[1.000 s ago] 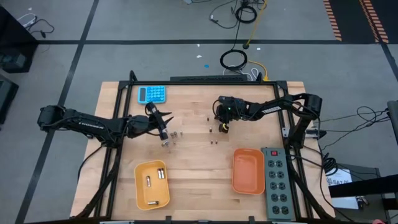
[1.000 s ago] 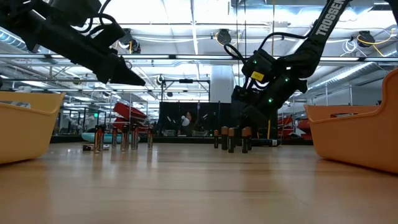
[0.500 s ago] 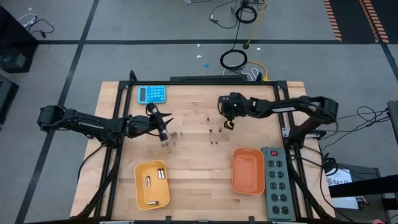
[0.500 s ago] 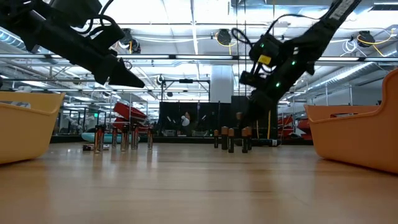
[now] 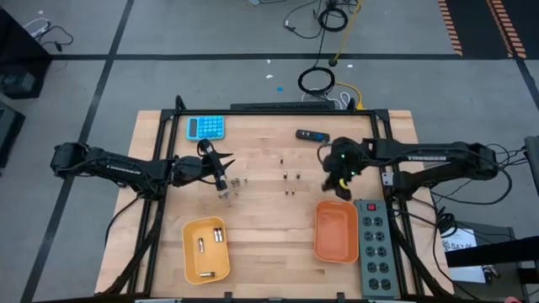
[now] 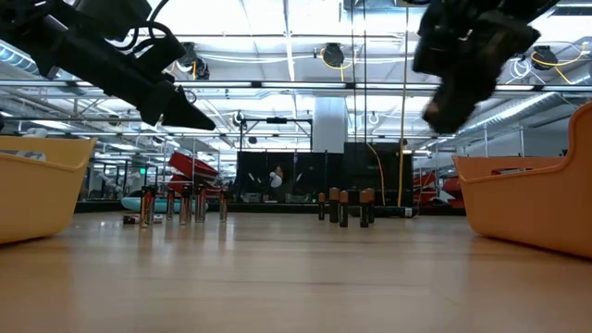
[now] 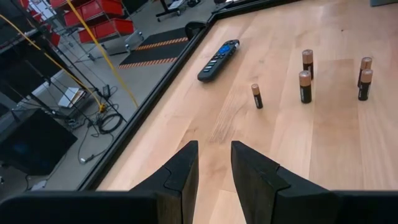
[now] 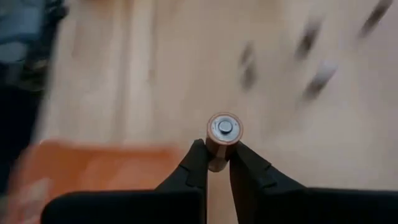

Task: Sort batteries
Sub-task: Put the brown battery into the orange bin

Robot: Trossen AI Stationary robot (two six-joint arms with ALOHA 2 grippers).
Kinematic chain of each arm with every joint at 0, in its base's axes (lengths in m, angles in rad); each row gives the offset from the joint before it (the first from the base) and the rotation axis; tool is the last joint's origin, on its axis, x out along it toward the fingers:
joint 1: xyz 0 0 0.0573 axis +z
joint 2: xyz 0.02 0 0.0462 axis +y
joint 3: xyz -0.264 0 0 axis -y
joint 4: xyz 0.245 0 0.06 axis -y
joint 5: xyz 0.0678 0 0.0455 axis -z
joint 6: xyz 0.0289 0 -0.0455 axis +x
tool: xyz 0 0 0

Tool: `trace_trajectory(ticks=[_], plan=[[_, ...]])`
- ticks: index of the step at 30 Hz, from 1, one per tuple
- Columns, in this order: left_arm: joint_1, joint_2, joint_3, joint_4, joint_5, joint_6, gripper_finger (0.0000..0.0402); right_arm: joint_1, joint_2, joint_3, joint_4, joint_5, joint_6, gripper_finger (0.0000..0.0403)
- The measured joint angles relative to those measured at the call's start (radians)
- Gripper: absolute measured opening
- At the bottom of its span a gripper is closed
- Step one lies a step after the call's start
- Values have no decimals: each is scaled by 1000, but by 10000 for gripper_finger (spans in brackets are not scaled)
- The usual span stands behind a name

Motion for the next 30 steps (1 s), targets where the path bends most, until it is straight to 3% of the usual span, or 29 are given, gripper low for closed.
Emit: trace_trajectory(ticks=[5,11,18,25,30], plan=[[0,0,0,1,0,0,105,91,13,0,-161,-21,112,22],[0,0,0,8,6,1,105,167,63,0,-124,5,162,22],[0,0,0,9,9,1,105,207,208,0,-136,38,272,26],[0,0,0,15,10,2,105,211,281,0,-131,68,344,132],[0,0,0,32,13,3,105,211,276,3,-112,64,354,152]])
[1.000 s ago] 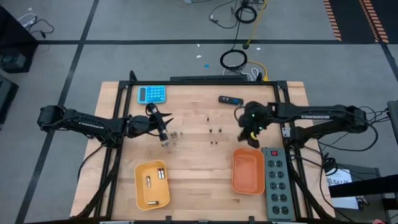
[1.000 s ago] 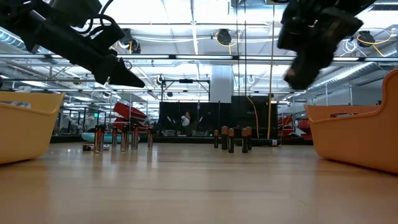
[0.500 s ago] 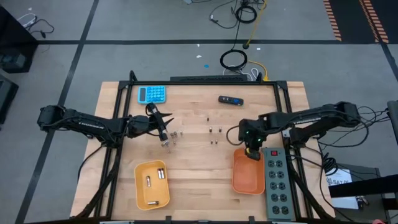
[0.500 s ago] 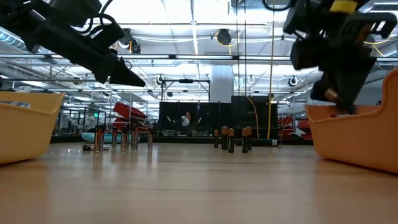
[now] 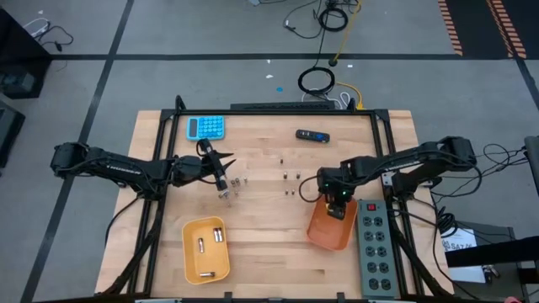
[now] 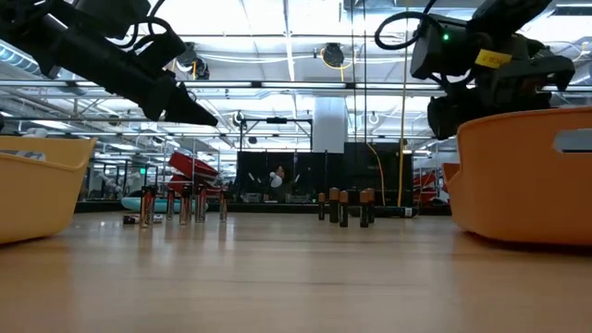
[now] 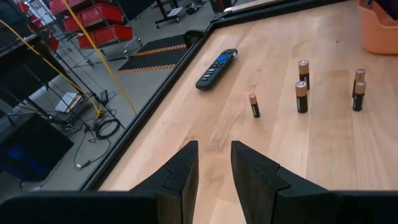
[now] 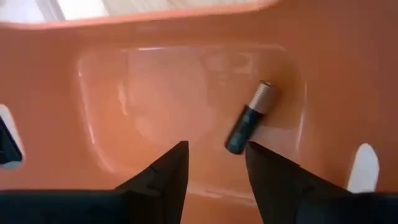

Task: Sort batteries
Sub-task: Put the brown battery into the orange bin

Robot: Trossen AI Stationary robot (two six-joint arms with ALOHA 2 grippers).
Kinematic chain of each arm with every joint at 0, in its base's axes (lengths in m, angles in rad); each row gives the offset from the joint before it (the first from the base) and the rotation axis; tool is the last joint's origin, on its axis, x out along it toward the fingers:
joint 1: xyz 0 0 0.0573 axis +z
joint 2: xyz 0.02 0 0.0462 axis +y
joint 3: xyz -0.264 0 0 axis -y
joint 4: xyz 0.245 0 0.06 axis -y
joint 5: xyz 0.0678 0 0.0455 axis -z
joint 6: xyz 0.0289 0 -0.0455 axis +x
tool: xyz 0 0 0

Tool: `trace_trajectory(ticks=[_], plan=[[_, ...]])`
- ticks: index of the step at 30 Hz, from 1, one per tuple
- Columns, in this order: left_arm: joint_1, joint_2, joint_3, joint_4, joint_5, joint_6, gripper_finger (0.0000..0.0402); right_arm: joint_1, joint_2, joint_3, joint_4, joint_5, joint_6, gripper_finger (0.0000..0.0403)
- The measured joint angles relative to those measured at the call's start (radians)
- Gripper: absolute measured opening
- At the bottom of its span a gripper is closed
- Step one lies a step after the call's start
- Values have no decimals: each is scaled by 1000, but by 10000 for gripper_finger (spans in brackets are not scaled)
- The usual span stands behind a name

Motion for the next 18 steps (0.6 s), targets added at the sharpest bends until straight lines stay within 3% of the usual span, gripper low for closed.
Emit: trace_trajectory(ticks=[6,13,18], plan=[[0,0,0,0,12,0,105,17,-65,80,-27,42,11,142],[0,0,0,6,103,-2,105,5,-89,148,42,303,-88,141],[0,0,0,11,137,-2,105,-33,-53,149,169,381,-201,141]])
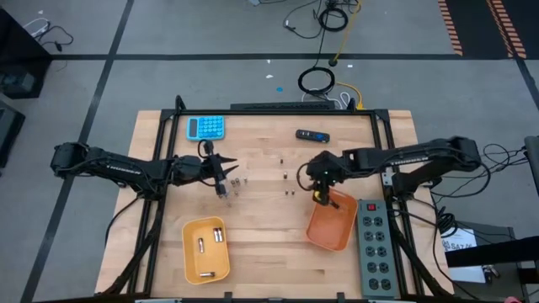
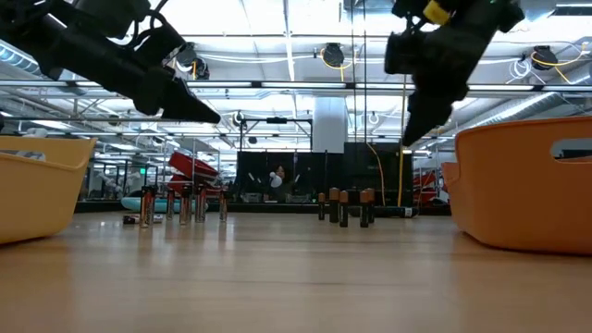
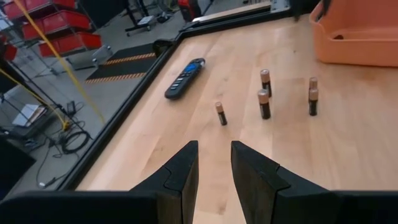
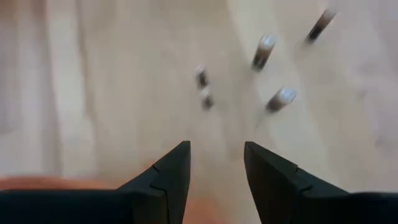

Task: Sort batteries
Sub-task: Put the brown battery into the orange bin

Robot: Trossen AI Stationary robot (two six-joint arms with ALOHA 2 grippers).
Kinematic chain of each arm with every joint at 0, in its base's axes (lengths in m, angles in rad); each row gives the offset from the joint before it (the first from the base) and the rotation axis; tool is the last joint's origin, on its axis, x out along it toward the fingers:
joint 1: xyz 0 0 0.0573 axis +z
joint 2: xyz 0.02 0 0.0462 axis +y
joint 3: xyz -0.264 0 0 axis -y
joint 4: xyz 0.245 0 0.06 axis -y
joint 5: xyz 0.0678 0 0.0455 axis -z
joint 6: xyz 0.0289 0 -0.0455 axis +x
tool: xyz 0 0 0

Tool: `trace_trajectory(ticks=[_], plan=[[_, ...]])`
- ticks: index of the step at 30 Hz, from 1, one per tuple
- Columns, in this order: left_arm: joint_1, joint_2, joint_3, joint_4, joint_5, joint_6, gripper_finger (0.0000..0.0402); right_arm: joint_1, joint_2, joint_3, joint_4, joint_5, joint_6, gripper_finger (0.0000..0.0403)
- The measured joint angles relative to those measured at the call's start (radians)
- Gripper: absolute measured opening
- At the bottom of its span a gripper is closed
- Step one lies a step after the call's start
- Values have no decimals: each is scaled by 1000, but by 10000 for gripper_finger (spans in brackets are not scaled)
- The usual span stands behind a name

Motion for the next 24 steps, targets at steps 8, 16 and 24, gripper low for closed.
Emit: trace_trajectory(ticks=[8,16,24], plan=[[0,0,0,27,56,1,105,-77,69,0,34,8,-106,141],[4,0,0,43,58,9,105,-129,185,70,10,4,-231,141],[5,0,0,34,58,8,105,-161,264,195,-39,1,-361,167]])
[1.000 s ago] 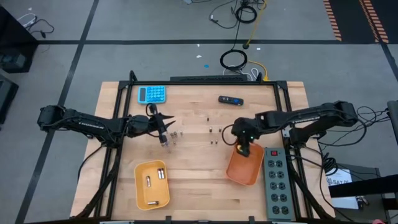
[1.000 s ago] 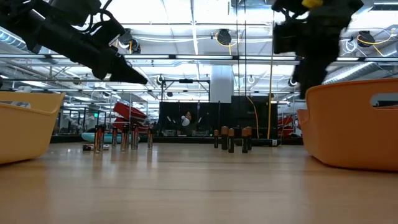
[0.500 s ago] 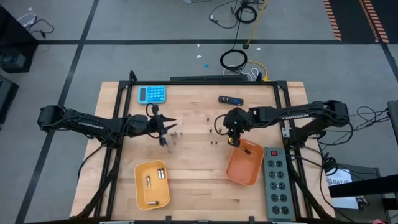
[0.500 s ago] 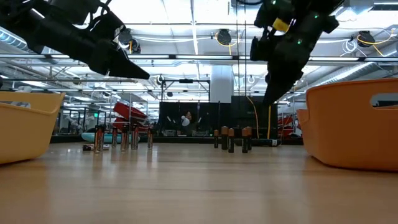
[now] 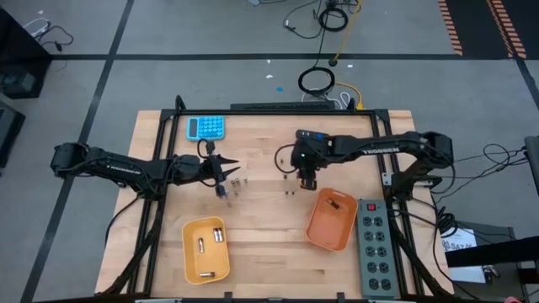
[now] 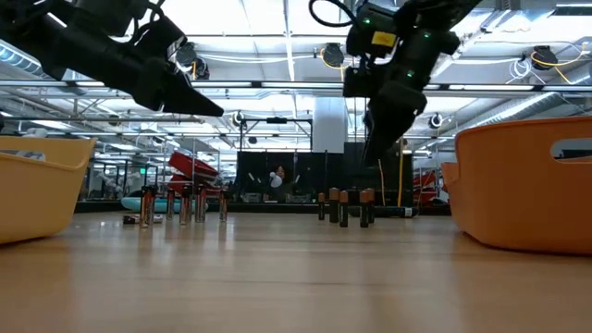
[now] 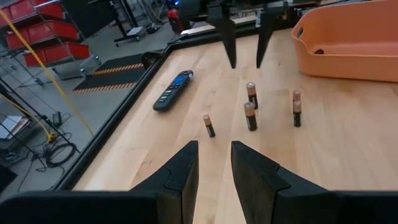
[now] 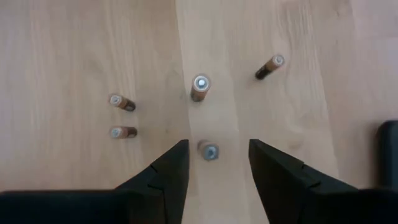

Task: Sort batteries
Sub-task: Put the brown battery into the orange bin

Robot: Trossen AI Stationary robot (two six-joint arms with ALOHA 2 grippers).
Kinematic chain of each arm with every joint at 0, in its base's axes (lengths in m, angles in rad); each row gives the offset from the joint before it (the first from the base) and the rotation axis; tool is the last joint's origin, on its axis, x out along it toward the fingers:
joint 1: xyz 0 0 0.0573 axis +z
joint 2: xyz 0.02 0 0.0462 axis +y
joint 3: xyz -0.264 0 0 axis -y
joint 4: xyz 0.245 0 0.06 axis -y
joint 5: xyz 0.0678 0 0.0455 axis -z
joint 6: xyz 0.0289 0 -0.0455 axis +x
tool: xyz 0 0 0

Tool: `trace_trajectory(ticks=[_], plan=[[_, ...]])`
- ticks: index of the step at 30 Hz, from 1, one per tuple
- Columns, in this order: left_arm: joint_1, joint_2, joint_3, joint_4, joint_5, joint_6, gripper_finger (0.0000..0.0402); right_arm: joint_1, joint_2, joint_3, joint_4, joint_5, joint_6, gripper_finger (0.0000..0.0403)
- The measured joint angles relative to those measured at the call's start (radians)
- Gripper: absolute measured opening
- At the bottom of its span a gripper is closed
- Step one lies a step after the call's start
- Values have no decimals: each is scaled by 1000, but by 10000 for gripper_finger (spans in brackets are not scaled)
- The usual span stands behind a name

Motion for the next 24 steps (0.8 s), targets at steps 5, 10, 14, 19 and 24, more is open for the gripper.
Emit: trace_trajectory(ticks=[5,10,14,19,24], plan=[[0,0,0,-3,0,0,105,0,83,45,-47,-3,-25,221],[0,0,0,-4,0,0,105,-7,137,65,-57,-1,-34,248],[0,0,0,-4,0,0,105,-22,185,65,-67,-2,-49,241],[0,0,0,-16,0,-1,105,-45,226,65,-46,-47,-53,208],[0,0,0,-22,0,0,105,-58,227,65,-29,-53,-56,167]])
